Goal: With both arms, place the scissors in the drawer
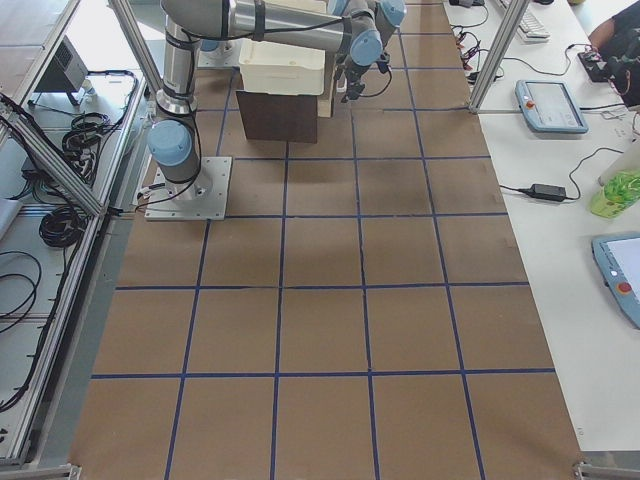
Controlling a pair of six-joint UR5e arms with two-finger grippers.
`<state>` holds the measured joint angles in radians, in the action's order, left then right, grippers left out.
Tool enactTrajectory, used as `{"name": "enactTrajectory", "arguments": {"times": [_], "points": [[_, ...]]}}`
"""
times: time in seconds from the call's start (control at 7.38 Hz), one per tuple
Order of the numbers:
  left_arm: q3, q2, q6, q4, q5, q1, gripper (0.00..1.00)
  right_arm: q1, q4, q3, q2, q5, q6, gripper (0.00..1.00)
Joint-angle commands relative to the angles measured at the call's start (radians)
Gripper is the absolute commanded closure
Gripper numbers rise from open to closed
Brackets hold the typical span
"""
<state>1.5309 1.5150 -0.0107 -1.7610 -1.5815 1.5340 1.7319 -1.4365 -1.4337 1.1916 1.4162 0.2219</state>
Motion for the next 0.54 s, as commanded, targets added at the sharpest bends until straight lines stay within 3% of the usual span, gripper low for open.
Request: {"name": "enactTrajectory", "arguments": {"times": [0.0, 0.41], "points": [[0.000, -0.001, 0.000, 0.000, -0.002, 0.000, 0.00, 0.000, 0.004, 0.061, -0.006, 0.003, 0.002, 0.01], [0.000, 0.001, 0.000, 0.000, 0.000, 0.000, 0.00, -0.002, -0.012, 0.062, -0.030, 0.007, 0.014, 0.01]]}}
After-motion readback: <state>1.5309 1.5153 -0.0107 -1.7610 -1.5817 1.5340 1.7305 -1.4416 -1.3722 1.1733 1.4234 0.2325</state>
